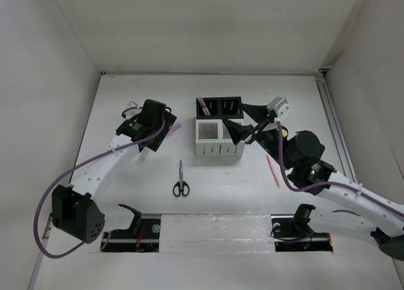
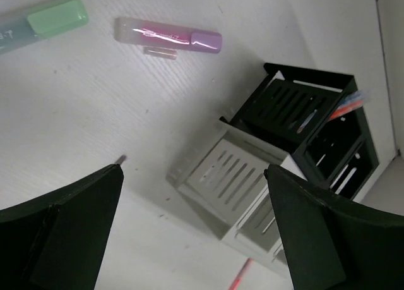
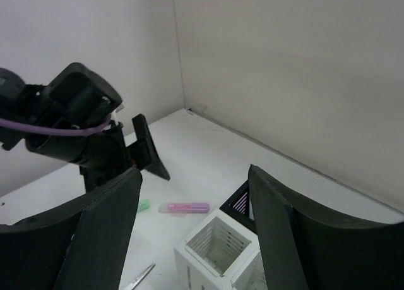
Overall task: Sort the stationery into containers
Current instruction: Pick up the pen from the center of the board.
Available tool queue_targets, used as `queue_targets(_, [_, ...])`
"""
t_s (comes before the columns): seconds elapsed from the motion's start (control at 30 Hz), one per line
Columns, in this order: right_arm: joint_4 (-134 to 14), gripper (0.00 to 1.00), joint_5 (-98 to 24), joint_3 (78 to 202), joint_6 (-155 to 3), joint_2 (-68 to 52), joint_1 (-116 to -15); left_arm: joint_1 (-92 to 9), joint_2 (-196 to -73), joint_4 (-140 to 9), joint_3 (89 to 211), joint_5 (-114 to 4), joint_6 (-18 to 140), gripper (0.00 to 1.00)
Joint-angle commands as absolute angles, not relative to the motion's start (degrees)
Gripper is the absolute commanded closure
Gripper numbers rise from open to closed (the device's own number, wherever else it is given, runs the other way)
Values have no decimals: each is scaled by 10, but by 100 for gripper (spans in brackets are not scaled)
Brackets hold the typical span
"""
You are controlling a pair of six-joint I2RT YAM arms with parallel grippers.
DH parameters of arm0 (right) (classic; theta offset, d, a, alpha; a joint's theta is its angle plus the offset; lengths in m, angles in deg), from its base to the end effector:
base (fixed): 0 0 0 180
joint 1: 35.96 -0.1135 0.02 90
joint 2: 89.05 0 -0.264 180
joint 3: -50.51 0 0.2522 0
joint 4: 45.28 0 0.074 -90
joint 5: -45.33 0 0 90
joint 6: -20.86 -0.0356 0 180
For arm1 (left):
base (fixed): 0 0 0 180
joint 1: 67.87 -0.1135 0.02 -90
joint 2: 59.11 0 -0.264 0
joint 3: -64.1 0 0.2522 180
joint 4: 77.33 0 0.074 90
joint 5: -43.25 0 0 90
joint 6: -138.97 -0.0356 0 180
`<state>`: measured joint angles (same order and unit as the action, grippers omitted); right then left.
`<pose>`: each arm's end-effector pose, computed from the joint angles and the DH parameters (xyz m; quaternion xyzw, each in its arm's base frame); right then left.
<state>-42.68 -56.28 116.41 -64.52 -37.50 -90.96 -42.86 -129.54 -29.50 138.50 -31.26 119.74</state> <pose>0.1231 0.1633 0.4145 -0.2238 0.5542 0.2858 0.7491 0.2408 -0.1018 0.3047 -0.4031 0.8194 -0.2049 0.3523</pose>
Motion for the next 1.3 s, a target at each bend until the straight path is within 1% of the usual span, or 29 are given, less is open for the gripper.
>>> queue_targets(0.0, [-444,26,-593,1156,-676,-386,-918,-435,-1339,-287,1433,-298,1297,6])
queue_targets(0.07, [-450,26,-593,1156,-681,-397,-918,-441,-1379,-285,1454,-304,1332,16])
queue_targets(0.1, [-450,26,-593,1151,-681,-397,-918,-441,-1392,-285,1461,-299,1348,19])
queue_targets(0.2, [-450,26,-593,1151,-681,-404,-918,-458,-1438,-291,1466,-328,1387,20])
queue_targets(0.27, [-461,26,-593,1151,-681,-404,-918,-464,-1480,-274,1492,-341,1398,21])
queue_targets(0.37, [-466,26,-593,1151,-681,-404,-918,-464,-1529,-274,1512,-356,1399,33])
queue_targets(0.53, [-466,26,-586,1139,-691,-409,-923,-464,-1575,-260,1519,-369,1405,34])
queue_targets(0.57, [-466,26,-586,1139,-691,-409,-923,-464,-1580,-260,1519,-374,1411,36])
queue_targets(0.93, [-466,26,-573,1117,-697,-425,-923,-477,-1648,-255,1530,-366,1422,36])
queue_targets(1.27, [-466,27,-573,1101,-697,-448,-923,-499,-1673,-281,1541,-371,1421,37])
